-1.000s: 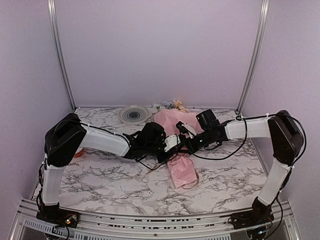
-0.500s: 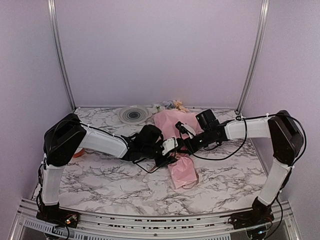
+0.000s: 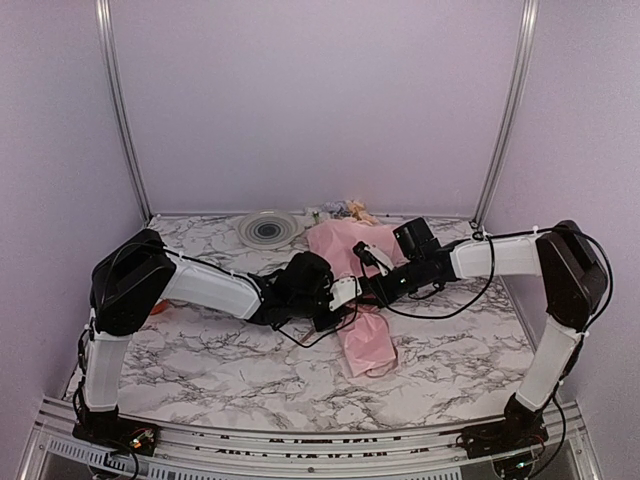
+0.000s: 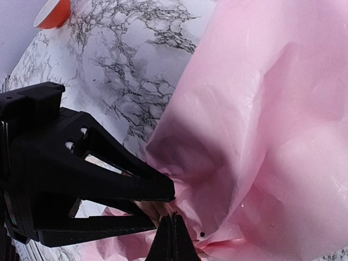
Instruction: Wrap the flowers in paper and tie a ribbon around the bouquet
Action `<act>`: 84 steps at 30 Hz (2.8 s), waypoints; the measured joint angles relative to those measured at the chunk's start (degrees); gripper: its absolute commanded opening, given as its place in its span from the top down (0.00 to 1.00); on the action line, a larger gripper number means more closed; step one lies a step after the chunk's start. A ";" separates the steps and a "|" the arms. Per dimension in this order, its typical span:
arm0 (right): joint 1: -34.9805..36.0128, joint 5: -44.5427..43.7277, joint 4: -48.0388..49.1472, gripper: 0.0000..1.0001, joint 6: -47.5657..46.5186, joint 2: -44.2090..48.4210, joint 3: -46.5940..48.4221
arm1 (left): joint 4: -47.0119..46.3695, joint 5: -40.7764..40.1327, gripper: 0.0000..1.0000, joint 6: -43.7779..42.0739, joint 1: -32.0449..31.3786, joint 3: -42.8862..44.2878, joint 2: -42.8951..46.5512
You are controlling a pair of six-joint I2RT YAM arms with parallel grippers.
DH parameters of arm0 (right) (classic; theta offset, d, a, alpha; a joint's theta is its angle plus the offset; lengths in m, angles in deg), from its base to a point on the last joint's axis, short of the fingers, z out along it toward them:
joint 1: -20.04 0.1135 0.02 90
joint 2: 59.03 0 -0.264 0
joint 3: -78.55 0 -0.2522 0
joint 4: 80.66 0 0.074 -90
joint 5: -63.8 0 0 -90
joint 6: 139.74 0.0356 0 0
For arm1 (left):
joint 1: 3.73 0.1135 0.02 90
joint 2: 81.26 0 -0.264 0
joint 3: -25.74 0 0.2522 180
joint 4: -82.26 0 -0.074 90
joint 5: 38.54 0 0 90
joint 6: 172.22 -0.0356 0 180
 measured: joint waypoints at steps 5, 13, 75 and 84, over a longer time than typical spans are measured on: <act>0.04 -0.20 -0.02 0.83 0.50 0.00 0.00 | -0.83 0.42 0.81 1.31 0.00 -0.50 0.00; -0.37 -0.90 0.42 0.65 1.57 3.26 -1.95 | -1.99 2.12 0.83 4.52 0.07 -0.57 0.00; -1.25 2.36 2.43 1.00 9.42 12.07 -13.97 | -3.19 9.70 0.62 13.00 2.99 -4.94 3.06; 0.42 2.69 2.54 1.00 14.34 9.20 -10.54 | -3.06 15.98 0.35 13.57 4.50 -7.89 6.40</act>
